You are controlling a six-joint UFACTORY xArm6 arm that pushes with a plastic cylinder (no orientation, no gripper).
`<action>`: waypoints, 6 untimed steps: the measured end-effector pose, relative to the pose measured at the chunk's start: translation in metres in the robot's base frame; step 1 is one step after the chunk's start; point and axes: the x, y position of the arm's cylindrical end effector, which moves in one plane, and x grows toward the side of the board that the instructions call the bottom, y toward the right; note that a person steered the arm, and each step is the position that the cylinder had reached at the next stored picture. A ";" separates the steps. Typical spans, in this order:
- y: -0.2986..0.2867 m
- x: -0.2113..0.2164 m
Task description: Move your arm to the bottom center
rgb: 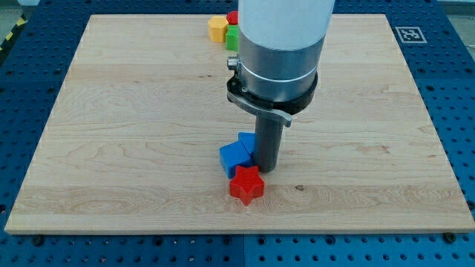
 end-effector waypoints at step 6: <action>-0.079 0.064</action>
